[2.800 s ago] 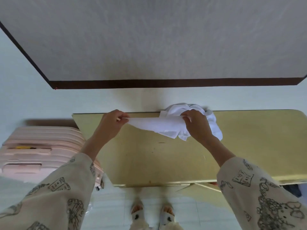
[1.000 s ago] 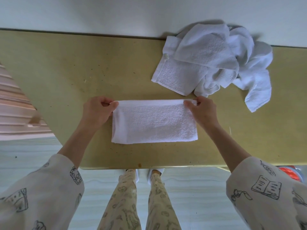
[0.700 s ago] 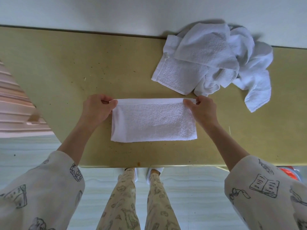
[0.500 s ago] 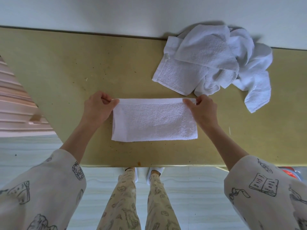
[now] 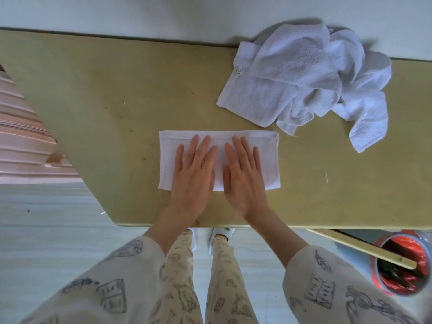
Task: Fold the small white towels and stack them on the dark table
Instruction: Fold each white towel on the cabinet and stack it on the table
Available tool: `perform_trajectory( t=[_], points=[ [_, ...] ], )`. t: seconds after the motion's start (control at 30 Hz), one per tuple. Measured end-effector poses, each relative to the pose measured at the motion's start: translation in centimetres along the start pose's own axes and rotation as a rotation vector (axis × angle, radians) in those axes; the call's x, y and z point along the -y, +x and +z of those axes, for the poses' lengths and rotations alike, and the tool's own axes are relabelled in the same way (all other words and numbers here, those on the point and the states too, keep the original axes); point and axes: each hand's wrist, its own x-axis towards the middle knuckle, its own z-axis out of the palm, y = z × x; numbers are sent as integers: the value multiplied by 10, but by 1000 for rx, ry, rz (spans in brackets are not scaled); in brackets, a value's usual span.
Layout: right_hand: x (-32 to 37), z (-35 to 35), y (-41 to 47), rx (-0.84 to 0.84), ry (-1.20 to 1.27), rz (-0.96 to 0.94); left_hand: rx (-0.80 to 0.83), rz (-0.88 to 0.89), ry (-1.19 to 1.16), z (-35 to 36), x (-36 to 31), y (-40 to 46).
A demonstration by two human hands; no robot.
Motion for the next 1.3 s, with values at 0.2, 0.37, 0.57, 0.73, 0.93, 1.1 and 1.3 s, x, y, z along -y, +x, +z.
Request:
perform_trajectory(
  t=[0.2,0.37,0.57,0.73,0.93,1.1,1.3],
  points=[
    [-32,1,-3,100,-245,63,68,-36,166,5,36,-5],
    [-39,-3,-5,102,-309,81,44,-58,174,4,52,-10],
    [-35,-8,-1,175,-323,117,76,-85,166,0,49,-9],
    [-36,-8,0,186,-318,109,124,-123,29,-8,46,-6],
    [-19,-16,-10,146,-232,19,-206,-665,-252,-29,32,-18],
    [-6,2,-6,210,-261,-50,-62,-941,-318,-35,21,-9],
    [-5,6,-15,213,-257,-13,36,-907,-442,-40,25,3]
  ],
)
